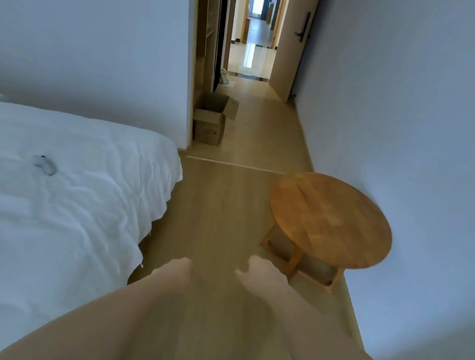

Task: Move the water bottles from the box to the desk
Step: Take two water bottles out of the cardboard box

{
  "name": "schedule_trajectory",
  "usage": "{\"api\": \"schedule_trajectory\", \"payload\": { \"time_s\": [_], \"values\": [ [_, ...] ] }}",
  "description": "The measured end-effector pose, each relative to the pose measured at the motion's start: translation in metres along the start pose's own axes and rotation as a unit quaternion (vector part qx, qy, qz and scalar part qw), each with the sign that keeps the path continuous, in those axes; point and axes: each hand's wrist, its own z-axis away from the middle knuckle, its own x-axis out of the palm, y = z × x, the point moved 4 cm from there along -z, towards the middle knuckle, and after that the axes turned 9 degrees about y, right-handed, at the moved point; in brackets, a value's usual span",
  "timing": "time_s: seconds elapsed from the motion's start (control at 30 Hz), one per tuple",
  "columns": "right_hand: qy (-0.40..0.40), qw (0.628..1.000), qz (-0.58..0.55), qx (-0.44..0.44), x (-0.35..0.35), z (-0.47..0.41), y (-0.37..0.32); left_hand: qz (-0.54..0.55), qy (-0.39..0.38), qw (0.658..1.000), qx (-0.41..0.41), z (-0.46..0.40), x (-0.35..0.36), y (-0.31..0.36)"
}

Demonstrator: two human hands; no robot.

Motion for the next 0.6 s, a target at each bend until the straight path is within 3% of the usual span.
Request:
{"api": "schedule_trajectory", "payload": {
  "time_s": [0.27,0.6],
  "values": [
    [0.008,0.999,0.011,-0.030,-0.077,-0.189,-0.046,0.076,0.059,0.995,-0.008,-0.175,-0.121,0.010],
    [-0.003,1.000,-0.008,-0.006,-0.121,-0.440,-0.119,0.085,0.036,0.996,-0.008,-0.434,-0.231,-0.027]
  ]
}}
